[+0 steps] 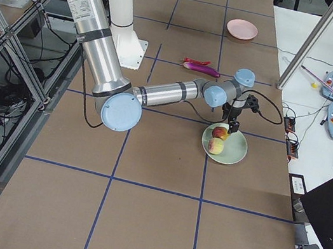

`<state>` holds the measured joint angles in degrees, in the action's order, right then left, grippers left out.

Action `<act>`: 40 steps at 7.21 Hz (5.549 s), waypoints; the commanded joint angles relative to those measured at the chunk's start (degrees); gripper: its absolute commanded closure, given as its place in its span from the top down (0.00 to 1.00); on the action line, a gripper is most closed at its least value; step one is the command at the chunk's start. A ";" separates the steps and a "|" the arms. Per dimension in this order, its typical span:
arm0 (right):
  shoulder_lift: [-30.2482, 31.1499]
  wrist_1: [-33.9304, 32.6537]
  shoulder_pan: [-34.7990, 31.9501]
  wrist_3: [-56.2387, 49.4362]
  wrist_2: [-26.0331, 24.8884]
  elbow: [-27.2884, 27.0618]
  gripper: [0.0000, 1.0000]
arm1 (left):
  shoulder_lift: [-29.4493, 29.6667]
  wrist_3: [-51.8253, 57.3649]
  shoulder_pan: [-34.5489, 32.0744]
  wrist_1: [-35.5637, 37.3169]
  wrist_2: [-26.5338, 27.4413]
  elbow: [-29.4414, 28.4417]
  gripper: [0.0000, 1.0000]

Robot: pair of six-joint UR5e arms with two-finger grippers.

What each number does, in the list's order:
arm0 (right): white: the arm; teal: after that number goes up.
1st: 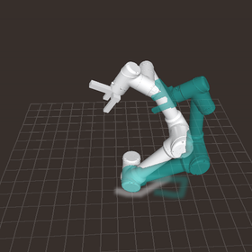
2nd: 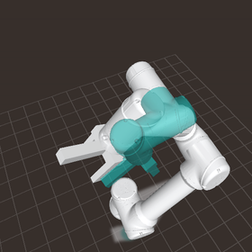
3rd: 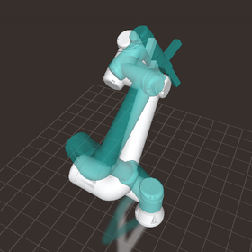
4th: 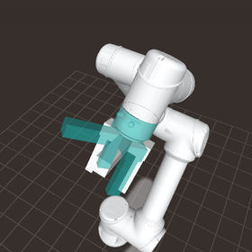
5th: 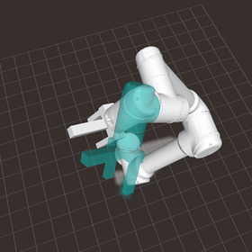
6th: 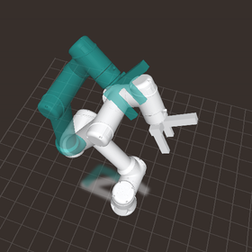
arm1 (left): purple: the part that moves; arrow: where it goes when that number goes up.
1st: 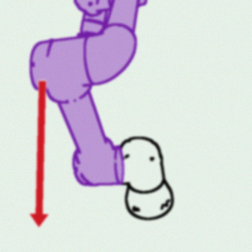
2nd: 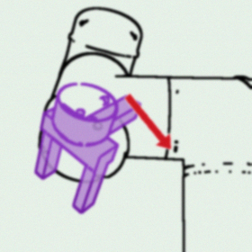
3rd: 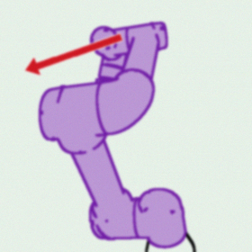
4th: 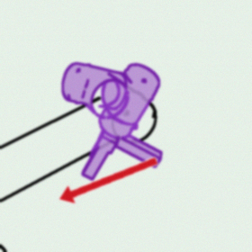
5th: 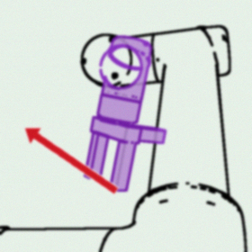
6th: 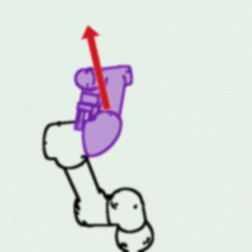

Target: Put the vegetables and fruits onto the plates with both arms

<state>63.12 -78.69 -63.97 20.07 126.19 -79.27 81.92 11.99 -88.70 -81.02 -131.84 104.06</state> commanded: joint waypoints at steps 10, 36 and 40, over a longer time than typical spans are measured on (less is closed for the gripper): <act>29.78 -12.89 -24.54 -24.47 9.60 -16.62 1.00 | 20.25 -35.55 25.80 -11.09 -4.48 3.61 1.00; 30.39 -12.63 -24.54 -23.50 9.60 -16.53 1.00 | 43.85 -51.72 30.79 -15.37 12.05 -32.66 0.11; 30.39 -12.72 -24.45 -23.50 9.60 -16.45 1.00 | 43.93 -50.57 28.16 -15.76 7.17 -31.91 1.00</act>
<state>93.52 -91.37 -88.45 -3.43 135.79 -95.74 125.74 -38.79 -59.28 -97.22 -121.36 71.10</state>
